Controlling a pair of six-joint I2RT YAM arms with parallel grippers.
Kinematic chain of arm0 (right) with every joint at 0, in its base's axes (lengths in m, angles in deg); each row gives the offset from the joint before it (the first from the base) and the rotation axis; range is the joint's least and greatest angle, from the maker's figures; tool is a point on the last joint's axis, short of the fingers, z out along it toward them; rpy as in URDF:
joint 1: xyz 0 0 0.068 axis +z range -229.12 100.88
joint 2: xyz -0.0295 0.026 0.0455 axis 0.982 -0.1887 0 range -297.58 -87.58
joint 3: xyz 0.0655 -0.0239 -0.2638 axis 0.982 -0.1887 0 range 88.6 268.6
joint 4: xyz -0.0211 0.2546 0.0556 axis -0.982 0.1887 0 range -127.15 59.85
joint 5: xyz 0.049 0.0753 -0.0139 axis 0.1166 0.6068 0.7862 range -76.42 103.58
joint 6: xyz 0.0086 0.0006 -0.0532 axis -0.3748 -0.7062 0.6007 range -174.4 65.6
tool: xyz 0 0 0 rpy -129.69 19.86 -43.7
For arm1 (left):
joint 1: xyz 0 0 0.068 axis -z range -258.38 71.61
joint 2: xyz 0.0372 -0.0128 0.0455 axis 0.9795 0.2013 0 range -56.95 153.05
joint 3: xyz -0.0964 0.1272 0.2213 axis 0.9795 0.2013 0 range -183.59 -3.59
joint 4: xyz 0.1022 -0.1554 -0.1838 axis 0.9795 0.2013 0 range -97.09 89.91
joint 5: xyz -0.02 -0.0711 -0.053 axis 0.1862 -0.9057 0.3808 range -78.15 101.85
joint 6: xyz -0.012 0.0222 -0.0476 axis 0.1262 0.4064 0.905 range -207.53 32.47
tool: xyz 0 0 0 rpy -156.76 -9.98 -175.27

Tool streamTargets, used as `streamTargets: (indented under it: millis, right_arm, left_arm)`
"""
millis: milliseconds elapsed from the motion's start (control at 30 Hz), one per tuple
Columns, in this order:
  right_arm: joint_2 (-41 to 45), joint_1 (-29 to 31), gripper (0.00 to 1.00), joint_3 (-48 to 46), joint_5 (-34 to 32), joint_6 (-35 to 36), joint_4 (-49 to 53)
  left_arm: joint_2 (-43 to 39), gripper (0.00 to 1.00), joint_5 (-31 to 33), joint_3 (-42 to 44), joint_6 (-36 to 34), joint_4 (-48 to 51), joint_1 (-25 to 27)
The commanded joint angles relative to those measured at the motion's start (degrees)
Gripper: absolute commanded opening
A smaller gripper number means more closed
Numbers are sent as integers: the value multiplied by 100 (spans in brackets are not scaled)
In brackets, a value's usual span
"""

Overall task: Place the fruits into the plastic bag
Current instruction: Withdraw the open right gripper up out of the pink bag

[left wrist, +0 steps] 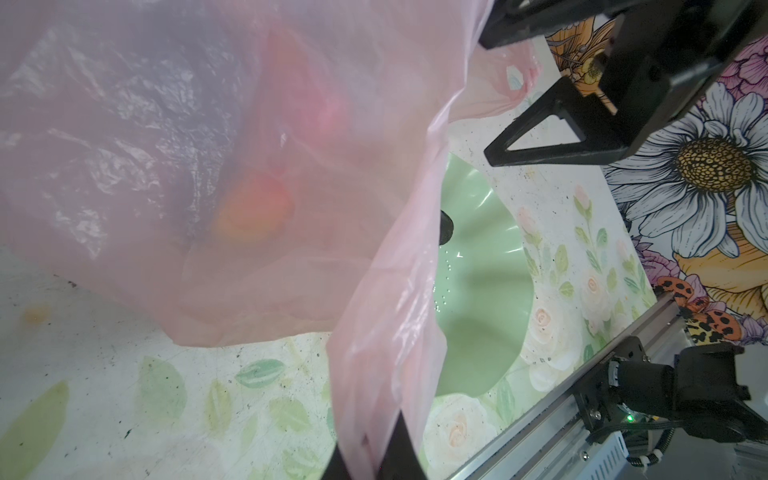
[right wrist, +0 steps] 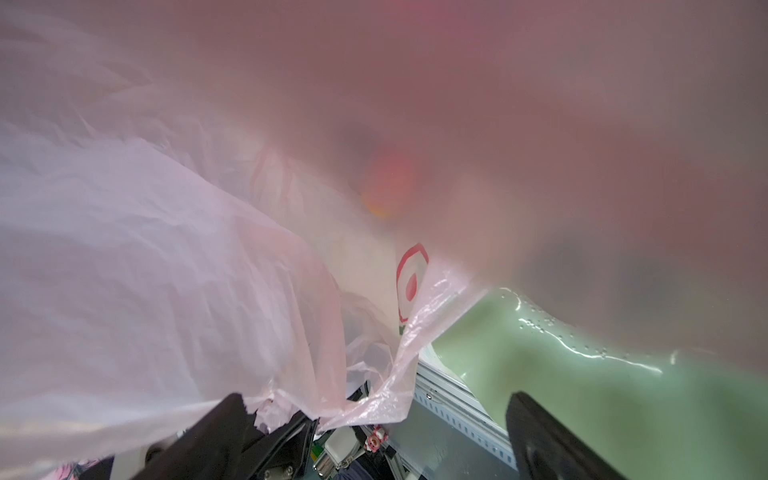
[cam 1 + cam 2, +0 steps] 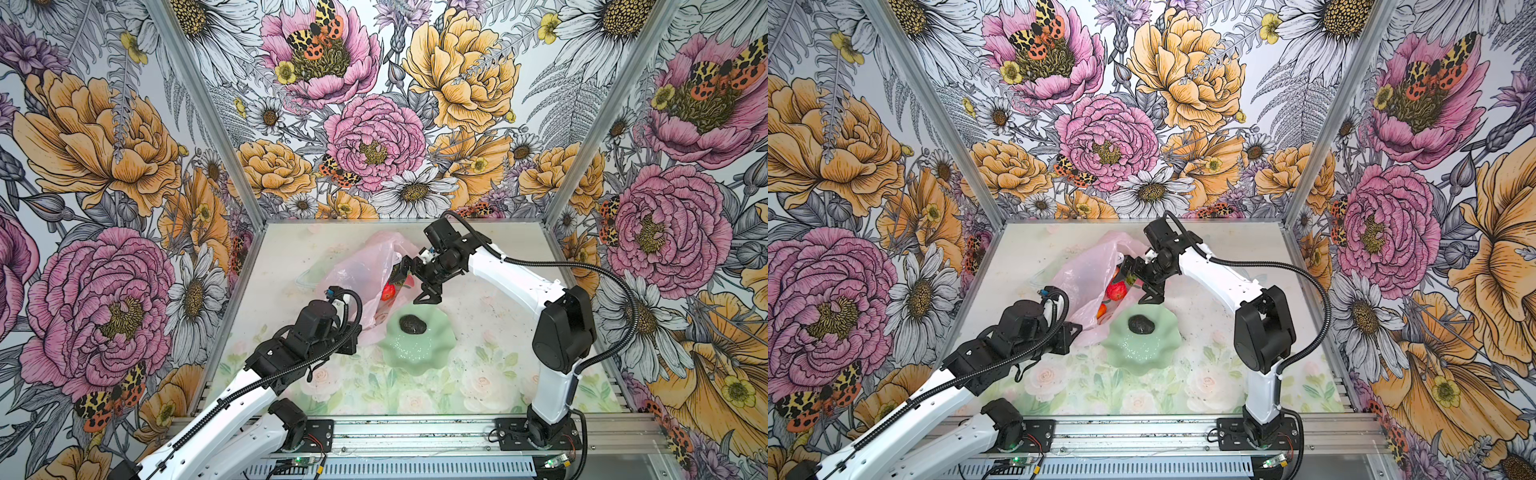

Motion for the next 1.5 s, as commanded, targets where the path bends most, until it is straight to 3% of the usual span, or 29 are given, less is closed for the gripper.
streamTargets:
  millis: [0,267,800,900,1033,1100,1267,1333,1467]
  right_arm:
    - [350,-77,99,273,-219,380,532]
    - [558,-85,99,653,-764,906,1230]
    - [1379,76,99,1325,-2925,2210,1731]
    - [1574,222,99,1485,-3505,2549,1732]
    - [1932,494,99,1697,-4882,3020,1674]
    - [2109,573,100,1753,-5320,3293,1496]
    - [2665,574,99,1199,-5645,3595,671]
    - [3026,574,99,617,-5584,3910,69]
    - [3983,618,99,-875,-4851,5057,-1564]
  left_arm:
    - [-28,0,91,-11,-3,46,60]
    - [24,0,60,-18,-2,45,53]
    - [72,0,18,-19,-11,39,41]
    - [101,0,-2,-29,-20,35,34]
    - [126,0,-24,-21,-29,35,34]
    - [125,0,-24,-29,-29,38,34]
    - [191,0,-69,-37,-53,37,16]
    - [208,0,-75,-37,-55,24,8]
    - [210,0,-88,-33,-57,23,-1]
